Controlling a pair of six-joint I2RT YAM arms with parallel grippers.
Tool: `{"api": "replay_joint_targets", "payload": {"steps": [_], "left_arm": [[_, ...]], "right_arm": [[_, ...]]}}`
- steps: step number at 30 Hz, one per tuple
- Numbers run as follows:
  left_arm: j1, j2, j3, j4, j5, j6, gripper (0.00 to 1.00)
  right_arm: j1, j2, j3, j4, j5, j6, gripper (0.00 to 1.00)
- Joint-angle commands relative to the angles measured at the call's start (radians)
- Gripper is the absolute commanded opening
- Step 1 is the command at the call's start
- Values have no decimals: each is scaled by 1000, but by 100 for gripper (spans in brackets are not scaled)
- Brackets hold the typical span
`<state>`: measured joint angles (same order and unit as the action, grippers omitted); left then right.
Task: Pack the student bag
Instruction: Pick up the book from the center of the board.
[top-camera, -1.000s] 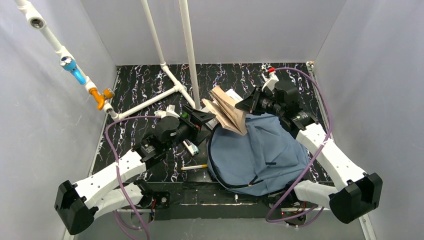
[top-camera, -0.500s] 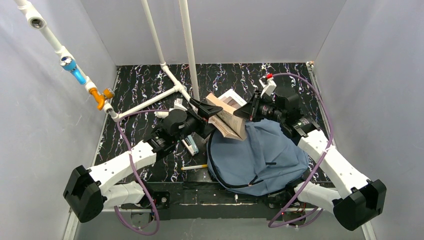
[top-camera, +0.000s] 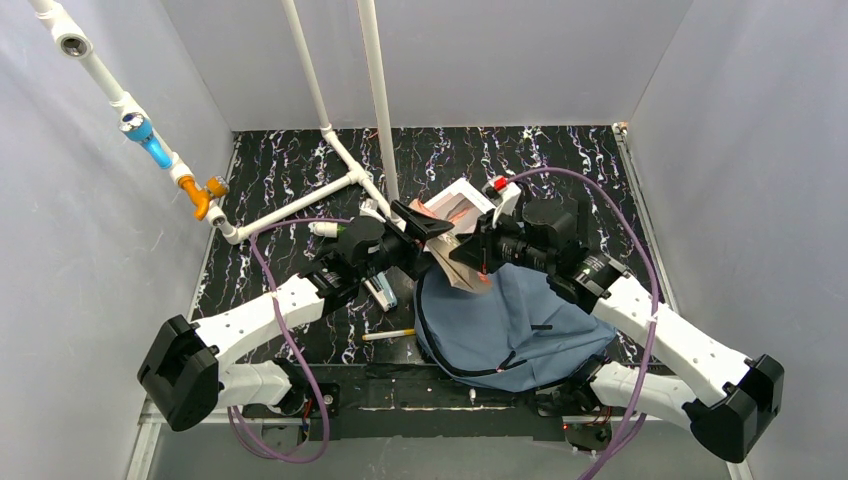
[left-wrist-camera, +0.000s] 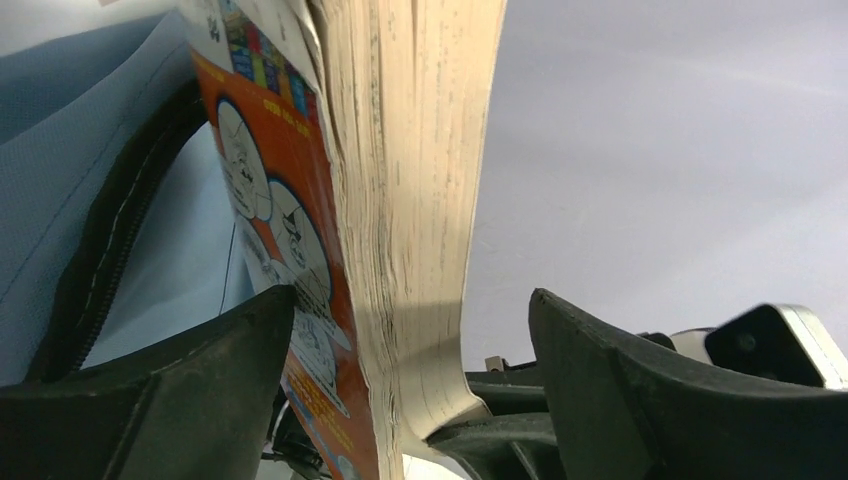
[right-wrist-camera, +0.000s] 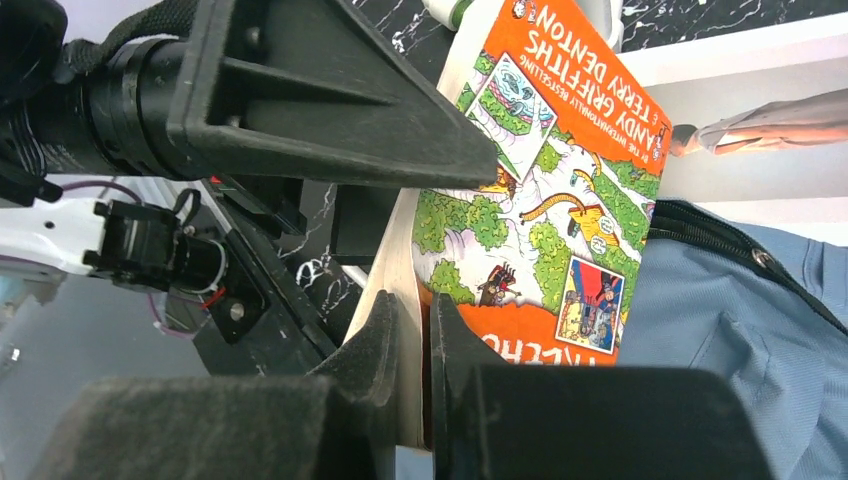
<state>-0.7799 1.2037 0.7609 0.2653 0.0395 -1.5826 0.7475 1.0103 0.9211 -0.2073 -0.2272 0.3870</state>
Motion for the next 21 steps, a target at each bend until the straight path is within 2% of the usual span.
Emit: {"api": "replay_joint_targets", "payload": {"steps": [1,3,6,7,8,13,14,16,21], "left_arm": [[-2,-14,-2,34,39,26,81],[-3,-10,-7,23,51,45,72],[-5,0,-18,4,70,65,68],[-6,3,-36,-1,72,71,59],[-7,2,-42,-1,74,74,54],[-7,-19,-56,-32,68,136,37],[-7,-26,-67,-36,67,136,33],[-7,-35,-94,-37,65,125,24],[-5,-73,-151,-41,49,154,3]], "right_arm": [[67,-16,5,67,-28,-73,1],[88,-7,4,54,-9,-95,1],[123,6,5,40,6,-125,1],[147,23,10,21,24,-145,1],[160,30,13,10,33,-155,1],[218,75,31,-51,59,-193,1],[225,87,31,-58,54,-194,5],[228,114,26,-61,8,-194,23],[228,148,10,-51,-66,-145,73]]}}
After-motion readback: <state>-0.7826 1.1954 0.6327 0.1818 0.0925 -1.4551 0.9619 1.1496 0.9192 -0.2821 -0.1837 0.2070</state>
